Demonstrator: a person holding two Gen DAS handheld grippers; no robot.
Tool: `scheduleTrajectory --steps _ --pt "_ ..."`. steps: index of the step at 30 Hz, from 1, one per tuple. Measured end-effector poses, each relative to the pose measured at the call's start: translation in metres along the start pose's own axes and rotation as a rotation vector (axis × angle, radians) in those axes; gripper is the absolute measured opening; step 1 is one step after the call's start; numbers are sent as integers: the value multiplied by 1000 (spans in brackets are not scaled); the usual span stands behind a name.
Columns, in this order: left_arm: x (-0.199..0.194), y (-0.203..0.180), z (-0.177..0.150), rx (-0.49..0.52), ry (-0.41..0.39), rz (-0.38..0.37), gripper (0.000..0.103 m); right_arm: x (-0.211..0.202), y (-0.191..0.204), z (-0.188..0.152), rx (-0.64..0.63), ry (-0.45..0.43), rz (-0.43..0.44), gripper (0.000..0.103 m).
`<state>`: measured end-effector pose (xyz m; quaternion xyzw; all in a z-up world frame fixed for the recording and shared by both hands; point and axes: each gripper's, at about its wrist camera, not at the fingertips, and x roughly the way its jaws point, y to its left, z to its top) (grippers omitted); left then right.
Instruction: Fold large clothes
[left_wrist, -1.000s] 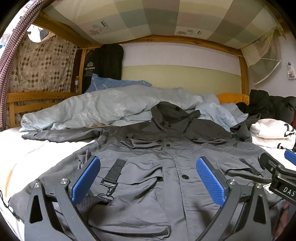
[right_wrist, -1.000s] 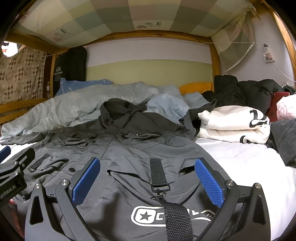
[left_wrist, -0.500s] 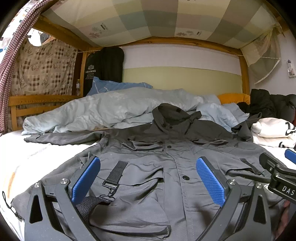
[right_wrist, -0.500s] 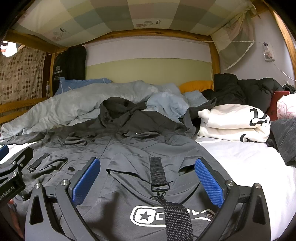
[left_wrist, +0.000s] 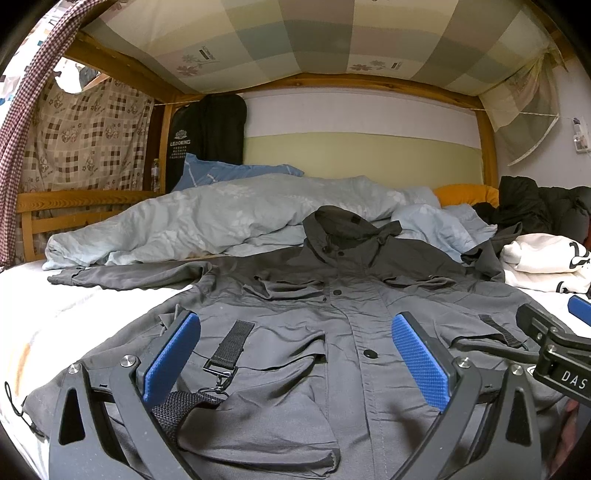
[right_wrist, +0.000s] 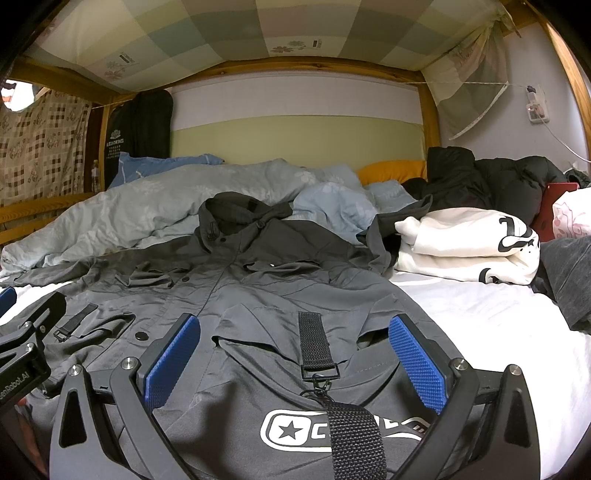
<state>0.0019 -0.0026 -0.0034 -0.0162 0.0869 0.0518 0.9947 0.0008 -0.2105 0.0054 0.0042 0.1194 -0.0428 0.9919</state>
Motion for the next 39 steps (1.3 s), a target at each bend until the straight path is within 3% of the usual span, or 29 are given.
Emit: scheduleTrajectory --steps 17,21,26,30,39 --pt "0 0 0 0 1 3 103 0 0 1 3 0 -2 103" --pt "-3 1 0 -13 -13 96 103 1 -3 -1 4 0 -5 103" --pt "-8 6 3 -26 -24 56 103 1 -3 0 -3 2 -2 103" --pt "-11 7 4 -29 -39 85 103 -1 -2 3 -22 2 7 103" --pt "-34 -4 18 58 -78 -6 103 -25 -10 16 21 -18 19 103"
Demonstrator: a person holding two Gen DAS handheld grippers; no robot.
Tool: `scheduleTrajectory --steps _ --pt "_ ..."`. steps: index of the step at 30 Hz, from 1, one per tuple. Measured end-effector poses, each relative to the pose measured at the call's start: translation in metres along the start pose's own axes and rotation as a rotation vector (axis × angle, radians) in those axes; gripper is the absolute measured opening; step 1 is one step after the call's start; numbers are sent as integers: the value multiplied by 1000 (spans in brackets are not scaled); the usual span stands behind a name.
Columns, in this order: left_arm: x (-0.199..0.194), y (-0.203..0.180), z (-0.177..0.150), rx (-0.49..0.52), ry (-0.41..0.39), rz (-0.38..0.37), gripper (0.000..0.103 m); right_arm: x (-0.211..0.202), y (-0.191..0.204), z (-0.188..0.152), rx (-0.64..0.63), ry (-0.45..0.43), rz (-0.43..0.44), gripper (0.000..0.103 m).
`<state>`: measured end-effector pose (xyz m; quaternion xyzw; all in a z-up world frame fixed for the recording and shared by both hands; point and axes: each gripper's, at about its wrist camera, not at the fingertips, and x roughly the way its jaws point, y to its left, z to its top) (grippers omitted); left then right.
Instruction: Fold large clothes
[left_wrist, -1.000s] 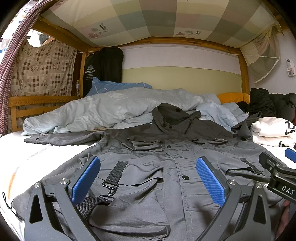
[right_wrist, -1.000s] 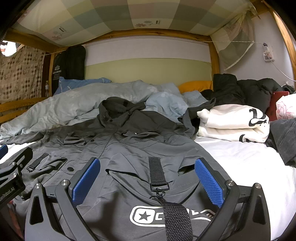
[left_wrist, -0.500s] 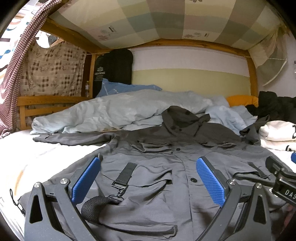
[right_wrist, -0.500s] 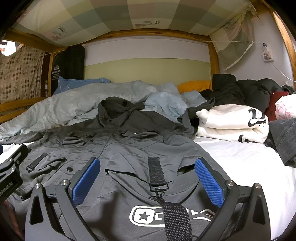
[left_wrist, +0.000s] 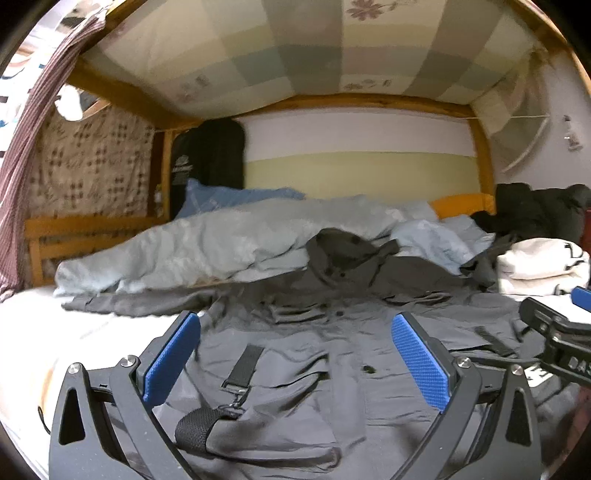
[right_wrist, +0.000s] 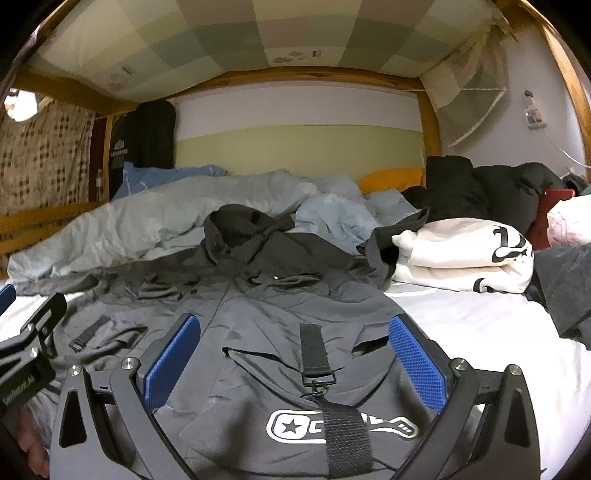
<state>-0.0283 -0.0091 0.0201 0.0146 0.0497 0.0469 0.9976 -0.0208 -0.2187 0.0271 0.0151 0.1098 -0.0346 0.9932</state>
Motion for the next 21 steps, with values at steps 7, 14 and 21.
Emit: scheduleTrajectory --steps 7,14,21 --pt "-28 14 26 -107 -12 -132 103 -26 -24 18 96 -24 2 103" --pt "-48 20 41 -71 -43 -124 103 -43 -28 33 60 4 8 103" --pt "-28 49 31 -85 190 -162 103 -84 -64 43 10 -18 -43 100"
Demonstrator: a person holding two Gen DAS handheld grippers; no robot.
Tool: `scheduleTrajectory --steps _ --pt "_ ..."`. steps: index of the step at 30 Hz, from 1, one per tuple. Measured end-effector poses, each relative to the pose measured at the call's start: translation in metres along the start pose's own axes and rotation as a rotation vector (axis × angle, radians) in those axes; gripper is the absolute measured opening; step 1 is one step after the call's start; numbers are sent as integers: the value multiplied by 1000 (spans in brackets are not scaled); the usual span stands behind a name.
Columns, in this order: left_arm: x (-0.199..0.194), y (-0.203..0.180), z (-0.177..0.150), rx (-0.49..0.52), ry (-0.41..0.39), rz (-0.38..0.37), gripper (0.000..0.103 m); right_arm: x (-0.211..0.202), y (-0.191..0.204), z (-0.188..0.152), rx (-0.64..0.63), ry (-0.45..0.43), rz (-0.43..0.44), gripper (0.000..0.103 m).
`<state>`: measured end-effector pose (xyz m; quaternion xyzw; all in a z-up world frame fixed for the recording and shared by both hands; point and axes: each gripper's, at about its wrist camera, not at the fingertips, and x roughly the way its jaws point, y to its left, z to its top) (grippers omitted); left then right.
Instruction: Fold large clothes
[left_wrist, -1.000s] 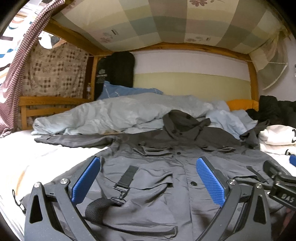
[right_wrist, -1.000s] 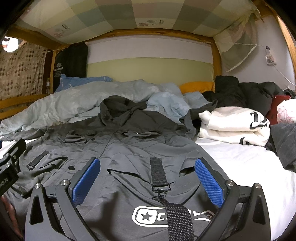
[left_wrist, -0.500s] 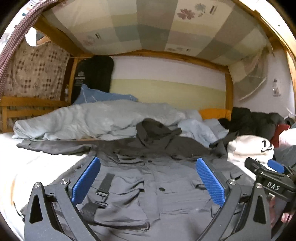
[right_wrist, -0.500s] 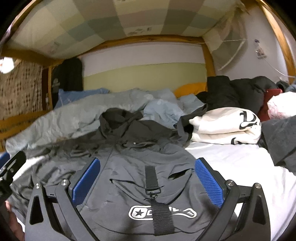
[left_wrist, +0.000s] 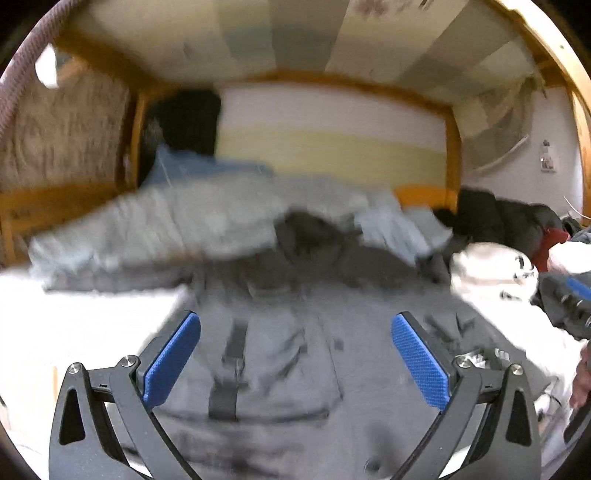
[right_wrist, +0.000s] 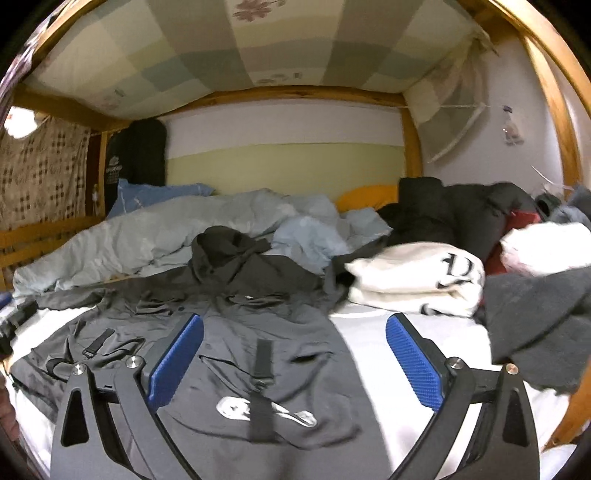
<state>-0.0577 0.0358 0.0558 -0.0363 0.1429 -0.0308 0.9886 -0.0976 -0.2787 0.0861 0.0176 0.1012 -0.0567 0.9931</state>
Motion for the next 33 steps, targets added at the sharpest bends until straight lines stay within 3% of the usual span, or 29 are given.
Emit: scheduleTrajectory --steps 2,4,5,7,10,12,13,15,17,20,23,24,25,26,27,28,32,33 --pt "4 20 -8 -56 37 55 103 -1 -20 -5 13 36 -65 100" --pt "9 41 -9 -120 80 86 103 10 -49 -13 43 141 -148 83" --pt "11 51 -8 -149 99 104 103 17 -63 -18 88 205 -155 80" --pt "15 70 -8 -188 141 133 103 29 -86 -25 193 304 -102 70" --pt "17 99 -11 -147 203 120 103 43 -107 -43 327 440 24 65" --pt "14 127 -17 -212 228 222 102 46 -104 -54 317 491 37 65" --pt "14 144 -21 -283 246 235 101 46 -101 -62 301 509 7 65" --pt "15 169 -29 -397 282 233 101 46 -96 -78 277 547 -17 65" --pt "20 183 -40 -454 347 237 100 46 -92 -89 283 584 23 59" --pt "32 201 -60 -588 438 162 94 45 -84 -96 258 592 39 56" --pt "30 203 -68 -659 435 137 89 47 -79 -100 277 609 69 56" --pt "29 200 -68 -652 437 133 77 49 -80 -99 292 610 80 52" --pt "30 196 -67 -646 443 96 55 51 -82 -99 328 607 100 42" --pt "33 192 -67 -646 461 46 46 52 -86 -100 373 601 120 37" --pt "37 185 -68 -638 486 17 45 52 -89 -101 419 599 143 27" --pt "39 179 -67 -598 500 34 43 52 -93 -104 468 601 168 20" --pt "45 164 -67 -517 511 115 38 50 -85 -98 449 562 161 11" --pt "45 161 -66 -483 516 140 26 46 -82 -94 434 534 154 10"
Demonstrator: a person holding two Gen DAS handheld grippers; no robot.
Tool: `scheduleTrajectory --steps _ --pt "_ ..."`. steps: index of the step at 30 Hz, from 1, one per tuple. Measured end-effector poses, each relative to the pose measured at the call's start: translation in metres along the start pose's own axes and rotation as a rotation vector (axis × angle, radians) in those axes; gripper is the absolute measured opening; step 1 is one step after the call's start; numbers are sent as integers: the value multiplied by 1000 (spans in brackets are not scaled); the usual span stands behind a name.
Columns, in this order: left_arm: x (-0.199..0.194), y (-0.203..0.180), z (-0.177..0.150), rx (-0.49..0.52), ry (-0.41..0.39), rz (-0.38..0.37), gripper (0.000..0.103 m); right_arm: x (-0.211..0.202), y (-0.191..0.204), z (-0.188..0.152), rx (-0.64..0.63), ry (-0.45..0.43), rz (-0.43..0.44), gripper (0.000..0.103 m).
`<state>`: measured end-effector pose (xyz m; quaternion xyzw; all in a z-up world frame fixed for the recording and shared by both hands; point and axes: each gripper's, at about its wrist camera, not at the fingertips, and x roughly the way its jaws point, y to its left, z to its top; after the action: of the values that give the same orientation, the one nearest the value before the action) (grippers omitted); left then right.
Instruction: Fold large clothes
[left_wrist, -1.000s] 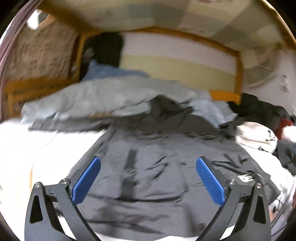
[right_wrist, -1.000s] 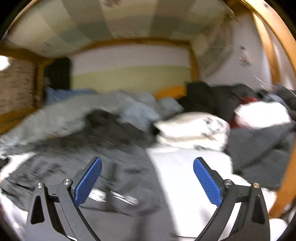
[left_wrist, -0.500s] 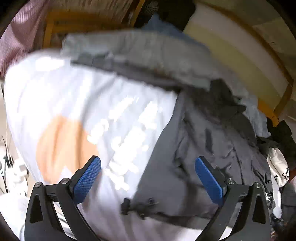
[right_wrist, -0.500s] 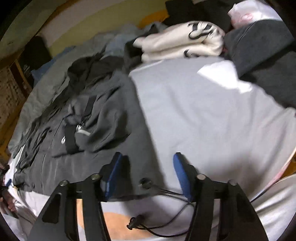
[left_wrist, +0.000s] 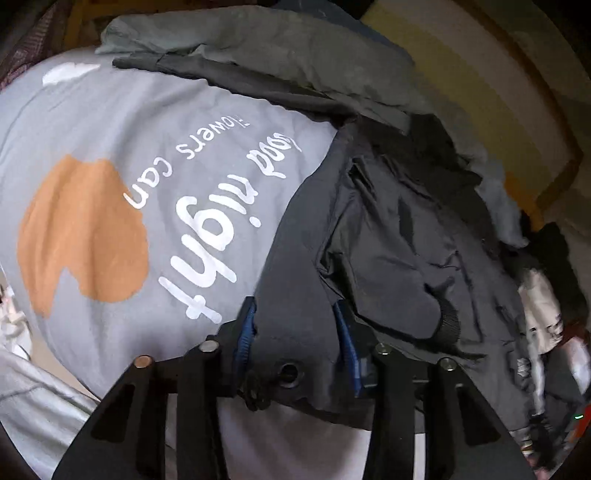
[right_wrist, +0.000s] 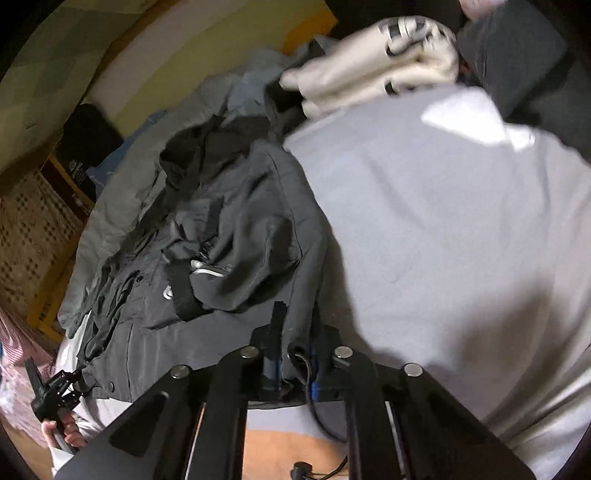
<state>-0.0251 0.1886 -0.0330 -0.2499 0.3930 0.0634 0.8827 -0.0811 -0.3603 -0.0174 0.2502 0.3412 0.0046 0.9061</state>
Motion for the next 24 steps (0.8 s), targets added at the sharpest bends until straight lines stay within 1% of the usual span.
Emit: scheduleTrajectory --steps 1,2,3,5,6,7,9,11,12,13,14,15,17,18,20,21,22,23,24 --pt "-4 -2 0 0 -12 25 13 -5 5 0 -17 -28 -5 9" --pt "-11 0 -1 -23 -30 -17 8 -10 8 1 -28 -48 -12 9" --pt "-22 2 0 -40 -66 -52 8 -16 10 4 -26 -65 -10 9" --pt "-46 -5 3 -15 -127 -66 7 -29 10 10 -8 -92 21 9" --pt "-55 -12 6 5 -144 -62 6 -40 14 15 -12 -114 36 9" --pt "-63 -20 12 25 -155 -51 6 -46 19 20 -31 -127 28 9" --pt "-65 -40 31 71 -152 0 6 -51 34 37 -65 -143 -11 9" --pt "-56 -60 65 110 -162 28 6 -48 54 68 -94 -140 -43 9" --pt "-47 -67 83 125 -163 41 6 -43 61 82 -103 -150 -33 9" --pt "-31 -74 103 135 -148 68 7 -37 69 96 -114 -165 -29 9" --pt "-15 -78 120 136 -131 81 7 -24 79 112 -141 -174 -51 9" --pt "4 -86 136 144 -112 93 9 3 93 134 -188 -169 -106 9" --pt "49 -102 162 173 -64 169 12 55 111 157 -234 -140 -169 9" --pt "71 -105 169 179 -30 202 16 86 115 166 -268 -114 -215 9" --pt "107 -103 177 172 28 256 30 131 115 175 -314 -74 -275 9" --pt "116 -98 179 165 46 269 40 155 112 179 -325 -48 -303 10" --pt "111 -91 179 149 24 238 47 167 107 182 -304 -39 -313 16" --pt "99 -84 179 140 -29 184 51 169 102 184 -287 -49 -310 19" --pt "87 -78 176 149 -81 162 69 162 96 186 -265 -97 -289 30"
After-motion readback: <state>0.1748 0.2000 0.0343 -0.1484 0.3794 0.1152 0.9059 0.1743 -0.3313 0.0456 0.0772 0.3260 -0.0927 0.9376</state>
